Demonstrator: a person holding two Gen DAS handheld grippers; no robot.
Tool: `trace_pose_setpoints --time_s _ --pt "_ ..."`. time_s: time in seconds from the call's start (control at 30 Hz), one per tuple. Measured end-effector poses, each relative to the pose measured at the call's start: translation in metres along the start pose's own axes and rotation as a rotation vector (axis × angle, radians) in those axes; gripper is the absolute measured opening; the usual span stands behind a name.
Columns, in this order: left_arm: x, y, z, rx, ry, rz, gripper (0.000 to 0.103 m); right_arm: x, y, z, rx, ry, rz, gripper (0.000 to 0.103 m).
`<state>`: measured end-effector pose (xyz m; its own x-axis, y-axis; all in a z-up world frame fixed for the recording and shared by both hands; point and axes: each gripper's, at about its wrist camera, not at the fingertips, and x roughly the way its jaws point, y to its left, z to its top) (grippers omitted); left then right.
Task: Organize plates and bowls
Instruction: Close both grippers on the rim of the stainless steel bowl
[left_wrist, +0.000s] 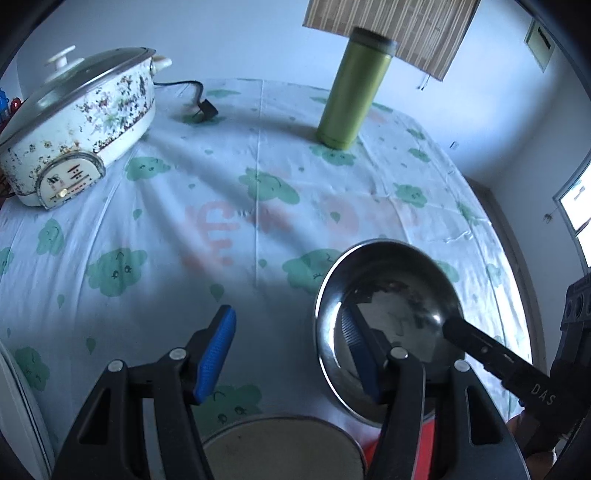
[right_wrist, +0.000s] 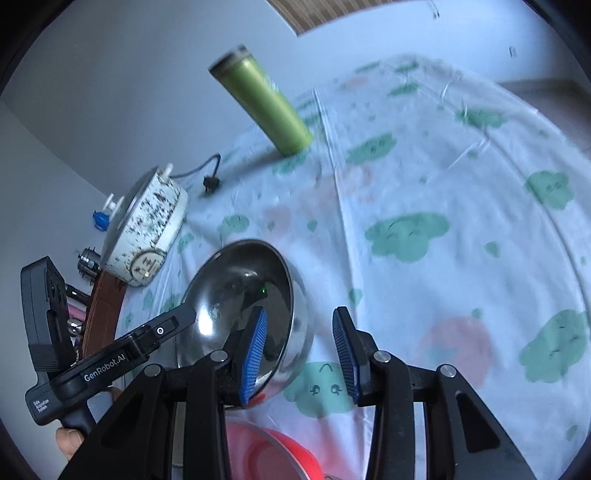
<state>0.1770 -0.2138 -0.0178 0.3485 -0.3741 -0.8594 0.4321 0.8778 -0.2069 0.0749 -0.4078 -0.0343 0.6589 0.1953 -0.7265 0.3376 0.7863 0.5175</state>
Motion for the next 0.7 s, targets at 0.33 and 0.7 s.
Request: trace_pose_setpoints --time_s 0.33,0.7 --pt "0.024 0.002 0.003 -0.02 0.079 -0.047 0.027 0.024 -0.002 -0.004 -0.025 0.067 0.006 0.04" --pt "0.029 -0.006 -0.001 -0.021 0.095 -0.118 0.009 0.026 0.005 -0.004 -0.071 0.047 0.021 0.027"
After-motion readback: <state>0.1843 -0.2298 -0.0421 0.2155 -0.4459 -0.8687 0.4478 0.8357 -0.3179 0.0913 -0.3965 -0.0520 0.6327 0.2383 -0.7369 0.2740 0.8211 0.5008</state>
